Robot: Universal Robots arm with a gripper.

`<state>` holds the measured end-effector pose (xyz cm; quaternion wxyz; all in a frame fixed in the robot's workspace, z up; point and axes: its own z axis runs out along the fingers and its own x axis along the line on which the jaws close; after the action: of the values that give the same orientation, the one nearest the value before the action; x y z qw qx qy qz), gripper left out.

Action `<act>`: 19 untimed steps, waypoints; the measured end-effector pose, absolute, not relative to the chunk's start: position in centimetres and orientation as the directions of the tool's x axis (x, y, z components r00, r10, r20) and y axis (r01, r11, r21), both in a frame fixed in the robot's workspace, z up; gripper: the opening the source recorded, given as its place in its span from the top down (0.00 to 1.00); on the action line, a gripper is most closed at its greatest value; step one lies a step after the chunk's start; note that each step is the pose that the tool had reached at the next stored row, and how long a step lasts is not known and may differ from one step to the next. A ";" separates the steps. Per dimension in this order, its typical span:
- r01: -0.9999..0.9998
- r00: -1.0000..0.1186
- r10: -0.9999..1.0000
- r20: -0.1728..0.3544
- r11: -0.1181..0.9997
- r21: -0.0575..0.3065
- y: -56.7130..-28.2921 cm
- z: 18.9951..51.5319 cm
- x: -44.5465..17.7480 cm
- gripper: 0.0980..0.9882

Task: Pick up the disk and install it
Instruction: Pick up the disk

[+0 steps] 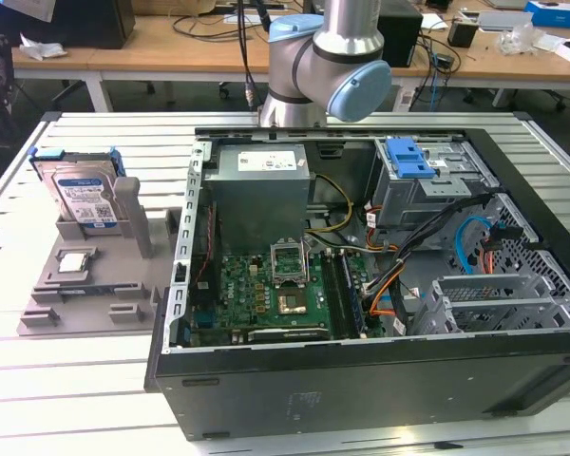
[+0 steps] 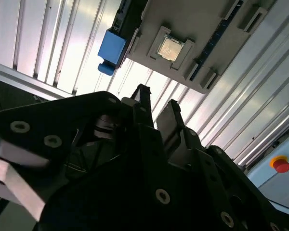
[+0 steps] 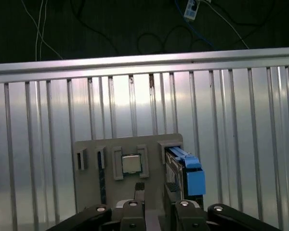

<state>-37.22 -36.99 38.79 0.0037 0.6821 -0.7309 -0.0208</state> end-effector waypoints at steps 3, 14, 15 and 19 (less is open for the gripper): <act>-0.997 -0.069 -0.997 -0.023 0.068 0.035 -37.0 38.8 -37.2 0.50; -0.997 -0.067 -0.997 -0.023 0.067 0.036 -35.8 38.8 -36.4 0.50; -0.997 -0.067 -0.998 -0.023 0.066 0.035 -35.6 38.8 -36.2 0.50; -0.997 -0.063 -0.998 -0.023 0.062 0.036 -34.9 38.6 -35.7 0.50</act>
<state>-35.69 -34.86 38.60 0.0038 0.6844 -0.7288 -0.0208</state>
